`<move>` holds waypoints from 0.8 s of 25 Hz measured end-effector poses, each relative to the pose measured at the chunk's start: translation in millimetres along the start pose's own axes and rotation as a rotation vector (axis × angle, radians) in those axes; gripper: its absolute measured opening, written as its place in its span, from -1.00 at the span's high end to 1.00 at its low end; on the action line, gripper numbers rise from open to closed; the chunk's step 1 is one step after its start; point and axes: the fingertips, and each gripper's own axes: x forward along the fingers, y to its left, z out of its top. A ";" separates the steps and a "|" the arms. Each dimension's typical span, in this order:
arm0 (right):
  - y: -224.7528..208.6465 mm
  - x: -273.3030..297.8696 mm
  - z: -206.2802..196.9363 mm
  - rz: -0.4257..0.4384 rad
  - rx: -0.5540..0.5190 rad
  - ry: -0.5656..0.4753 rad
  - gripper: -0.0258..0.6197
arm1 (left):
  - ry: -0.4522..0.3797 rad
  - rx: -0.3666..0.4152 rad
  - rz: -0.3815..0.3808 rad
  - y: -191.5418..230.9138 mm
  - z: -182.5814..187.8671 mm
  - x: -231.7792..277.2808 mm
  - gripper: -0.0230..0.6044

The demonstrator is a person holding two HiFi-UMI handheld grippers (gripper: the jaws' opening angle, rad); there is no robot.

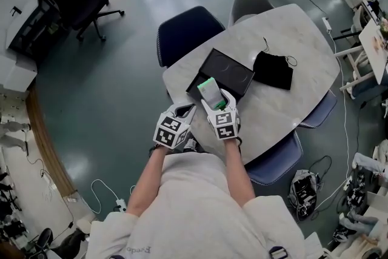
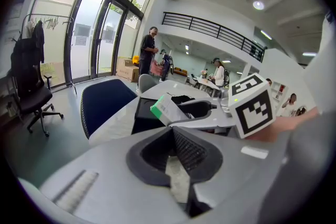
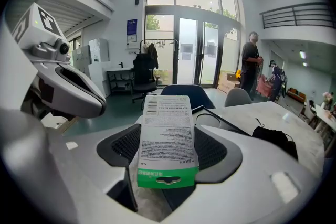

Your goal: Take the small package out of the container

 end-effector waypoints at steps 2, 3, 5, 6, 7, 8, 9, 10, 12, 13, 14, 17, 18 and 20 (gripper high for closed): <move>1.5 -3.3 2.1 -0.001 0.009 -0.011 -0.09 | -0.006 -0.006 0.002 3.0 1.5 -1.7 0.76; 1.8 -4.7 2.6 -0.003 0.014 -0.016 -0.09 | -0.010 -0.010 0.005 4.9 2.3 -2.6 0.76; 1.4 -7.6 5.4 -0.008 0.026 -0.030 -0.09 | -0.016 -0.016 0.012 9.1 3.9 -4.4 0.76; 0.8 -9.2 9.1 -0.013 0.032 -0.042 -0.09 | -0.018 -0.018 0.015 10.9 4.3 -5.5 0.76; 0.2 -10.9 13.3 -0.019 0.038 -0.055 -0.09 | -0.019 -0.020 0.017 12.4 4.3 -6.7 0.76; 0.1 -12.3 15.7 -0.024 0.043 -0.063 -0.09 | -0.019 -0.021 0.018 13.6 3.9 -7.8 0.76; 0.6 -13.2 15.3 -0.024 0.048 -0.064 -0.09 | -0.020 -0.023 0.018 14.3 3.4 -8.9 0.76; 1.3 -13.8 13.9 -0.022 0.053 -0.063 -0.09 | -0.021 -0.026 0.019 14.5 3.2 -9.9 0.76; 1.8 -14.4 13.6 -0.018 0.065 -0.067 -0.09 | -0.030 -0.035 0.018 14.5 4.3 -11.3 0.76; 1.9 -14.2 13.2 -0.015 0.073 -0.069 -0.09 | -0.035 -0.039 0.018 14.6 5.2 -11.7 0.76; 2.2 -14.1 12.1 -0.013 0.083 -0.069 -0.09 | -0.039 -0.042 0.018 14.9 5.9 -12.1 0.76; 3.0 -15.3 6.1 -0.006 0.112 -0.068 -0.09 | -0.049 -0.055 0.018 15.9 6.5 -13.6 0.76; 2.3 -16.1 5.7 -0.005 0.119 -0.070 -0.09 | -0.050 -0.060 0.017 16.4 6.6 -13.6 0.76; 0.3 -18.0 6.3 -0.001 0.134 -0.079 -0.09 | -0.050 -0.071 0.015 18.9 7.1 -13.5 0.76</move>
